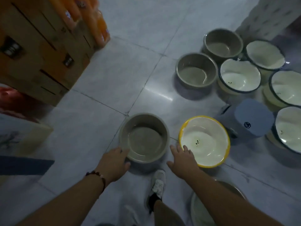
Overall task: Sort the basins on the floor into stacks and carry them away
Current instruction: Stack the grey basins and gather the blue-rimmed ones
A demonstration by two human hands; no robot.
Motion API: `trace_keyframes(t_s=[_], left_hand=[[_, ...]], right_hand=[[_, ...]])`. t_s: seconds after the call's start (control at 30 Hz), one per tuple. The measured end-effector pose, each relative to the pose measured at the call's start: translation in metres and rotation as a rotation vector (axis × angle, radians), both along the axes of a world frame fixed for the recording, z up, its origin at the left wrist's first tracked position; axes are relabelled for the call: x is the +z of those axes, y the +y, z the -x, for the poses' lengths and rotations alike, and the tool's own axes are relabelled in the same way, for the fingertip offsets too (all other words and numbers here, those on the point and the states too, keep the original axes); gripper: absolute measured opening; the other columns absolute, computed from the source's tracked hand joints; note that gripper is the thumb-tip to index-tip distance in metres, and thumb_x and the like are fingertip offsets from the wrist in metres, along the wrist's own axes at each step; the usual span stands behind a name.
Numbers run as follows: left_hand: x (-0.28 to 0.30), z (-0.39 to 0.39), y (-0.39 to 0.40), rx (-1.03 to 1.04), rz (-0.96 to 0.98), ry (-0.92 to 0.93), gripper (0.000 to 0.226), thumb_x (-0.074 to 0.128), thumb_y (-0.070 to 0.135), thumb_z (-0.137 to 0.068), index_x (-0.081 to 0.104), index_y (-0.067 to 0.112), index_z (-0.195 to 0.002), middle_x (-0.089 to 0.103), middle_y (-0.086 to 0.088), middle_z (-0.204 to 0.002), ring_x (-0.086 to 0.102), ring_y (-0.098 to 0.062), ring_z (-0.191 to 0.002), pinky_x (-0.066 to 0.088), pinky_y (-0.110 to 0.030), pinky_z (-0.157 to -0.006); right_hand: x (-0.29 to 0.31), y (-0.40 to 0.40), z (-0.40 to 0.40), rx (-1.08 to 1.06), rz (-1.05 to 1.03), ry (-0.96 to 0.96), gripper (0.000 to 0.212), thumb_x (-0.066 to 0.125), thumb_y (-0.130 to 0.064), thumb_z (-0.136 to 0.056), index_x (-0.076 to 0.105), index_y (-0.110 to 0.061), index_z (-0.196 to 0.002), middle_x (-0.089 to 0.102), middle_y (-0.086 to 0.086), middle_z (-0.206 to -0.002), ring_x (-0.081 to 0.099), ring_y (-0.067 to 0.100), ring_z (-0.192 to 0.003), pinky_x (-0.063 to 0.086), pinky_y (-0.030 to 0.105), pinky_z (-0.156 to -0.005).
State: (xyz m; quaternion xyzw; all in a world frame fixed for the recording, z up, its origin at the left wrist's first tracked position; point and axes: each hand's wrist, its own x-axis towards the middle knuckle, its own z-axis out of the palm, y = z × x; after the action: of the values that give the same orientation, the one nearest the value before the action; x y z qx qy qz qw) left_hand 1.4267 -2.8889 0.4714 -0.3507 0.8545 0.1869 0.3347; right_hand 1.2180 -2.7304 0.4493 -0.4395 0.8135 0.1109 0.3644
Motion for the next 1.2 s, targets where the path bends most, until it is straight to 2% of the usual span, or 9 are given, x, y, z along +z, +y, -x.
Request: trace_keyframes(t_s=[0.27, 0.47, 0.57, 0.63, 0.7, 0.77, 0.97, 1.1, 1.2], left_hand=[[-0.251, 0.025, -0.110, -0.133, -0.089, -0.038, 0.062, 0.039, 0.048, -0.095, 0.029, 0.021, -0.151, 0.042, -0.009, -0.145, 0.047, -0.028, -0.125, 0.043, -0.038, -0.100], [-0.413, 0.016, -0.179, 0.093, -0.092, -0.088, 0.074, 0.055, 0.039, -0.093, 0.015, 0.019, -0.153, 0.038, -0.018, -0.140, 0.050, -0.039, -0.118, 0.046, -0.044, -0.094], [-0.463, 0.010, -0.199, 0.322, -0.204, 0.004, 0.096, 0.064, 0.029, -0.089, -0.006, 0.023, -0.154, 0.041, -0.023, -0.143, 0.053, -0.041, -0.117, 0.047, -0.048, -0.097], [-0.477, 0.011, -0.204, 0.429, -0.208, 0.062, 0.102, 0.065, 0.023, -0.090, -0.014, 0.018, -0.154, 0.044, -0.021, -0.144, 0.054, -0.040, -0.119, 0.046, -0.048, -0.099], [-0.478, 0.014, -0.208, 0.486, -0.172, 0.123, 0.084, 0.065, 0.023, -0.086, 0.016, 0.008, -0.152, 0.053, -0.018, -0.134, 0.057, -0.037, -0.111, 0.049, -0.046, -0.092], [-0.464, 0.022, -0.211, 0.494, -0.140, 0.163, 0.064, 0.062, 0.034, -0.072, 0.049, 0.007, -0.128, 0.063, -0.013, -0.114, 0.062, -0.032, -0.097, 0.053, -0.041, -0.078], [-0.349, 0.076, -0.191, 0.458, -0.213, 0.325, 0.023, 0.064, 0.021, -0.075, 0.071, 0.002, -0.085, 0.069, -0.013, -0.074, 0.062, -0.024, -0.062, 0.048, -0.021, -0.049], [-0.276, 0.121, -0.151, 0.296, -0.261, 0.335, 0.033, 0.064, 0.044, -0.071, 0.067, 0.013, -0.078, 0.070, -0.008, -0.070, 0.067, -0.030, -0.066, 0.054, -0.042, -0.065], [-0.251, 0.174, -0.104, 0.141, -0.340, 0.338, 0.047, 0.069, 0.065, -0.067, 0.066, 0.021, -0.084, 0.072, -0.007, -0.076, 0.069, -0.031, -0.069, 0.057, -0.056, -0.067]], right_hand=[[-0.215, -0.035, 0.007, -0.327, -0.154, -0.107, 0.077, 0.045, -0.052, -0.094, 0.012, -0.019, -0.155, 0.019, 0.009, -0.160, 0.020, 0.030, -0.146, 0.022, 0.042, -0.117], [-0.365, -0.045, -0.031, -1.295, -0.118, -0.394, 0.085, 0.063, -0.034, -0.091, 0.013, -0.007, -0.154, 0.025, 0.011, -0.157, 0.034, 0.031, -0.140, 0.037, 0.035, -0.105], [-0.418, -0.051, -0.058, -1.592, -0.093, -0.494, 0.073, 0.065, -0.028, -0.090, 0.026, -0.007, -0.148, 0.040, 0.014, -0.147, 0.047, 0.031, -0.124, 0.040, 0.039, -0.098], [-0.438, -0.058, -0.073, -1.728, -0.019, -0.549, 0.061, 0.069, -0.024, -0.085, 0.040, -0.011, -0.137, 0.056, 0.010, -0.125, 0.055, 0.025, -0.101, 0.046, 0.036, -0.087], [-0.439, -0.061, -0.080, -1.833, 0.091, -0.517, 0.063, 0.075, -0.022, -0.076, 0.043, -0.015, -0.129, 0.060, 0.006, -0.110, 0.059, 0.023, -0.095, 0.052, 0.037, -0.085], [-0.427, -0.059, -0.074, -1.819, 0.184, -0.432, 0.063, 0.074, -0.018, -0.066, 0.046, -0.017, -0.122, 0.062, 0.006, -0.106, 0.063, 0.027, -0.098, 0.055, 0.044, -0.089], [-0.324, -0.017, -0.034, -1.894, 0.413, -0.552, 0.035, 0.064, -0.002, -0.077, 0.060, -0.014, -0.109, 0.069, 0.007, -0.093, 0.065, 0.020, -0.077, 0.048, 0.025, -0.053], [-0.253, 0.048, -0.025, -1.993, 0.519, -0.489, 0.029, 0.064, 0.002, -0.076, 0.061, -0.021, -0.093, 0.069, 0.002, -0.084, 0.064, 0.015, -0.071, 0.048, 0.019, -0.048], [-0.217, 0.121, -0.021, -2.091, 0.587, -0.433, 0.035, 0.062, 0.006, -0.076, 0.062, -0.019, -0.101, 0.071, 0.008, -0.093, 0.068, 0.023, -0.086, 0.060, 0.037, -0.073]])
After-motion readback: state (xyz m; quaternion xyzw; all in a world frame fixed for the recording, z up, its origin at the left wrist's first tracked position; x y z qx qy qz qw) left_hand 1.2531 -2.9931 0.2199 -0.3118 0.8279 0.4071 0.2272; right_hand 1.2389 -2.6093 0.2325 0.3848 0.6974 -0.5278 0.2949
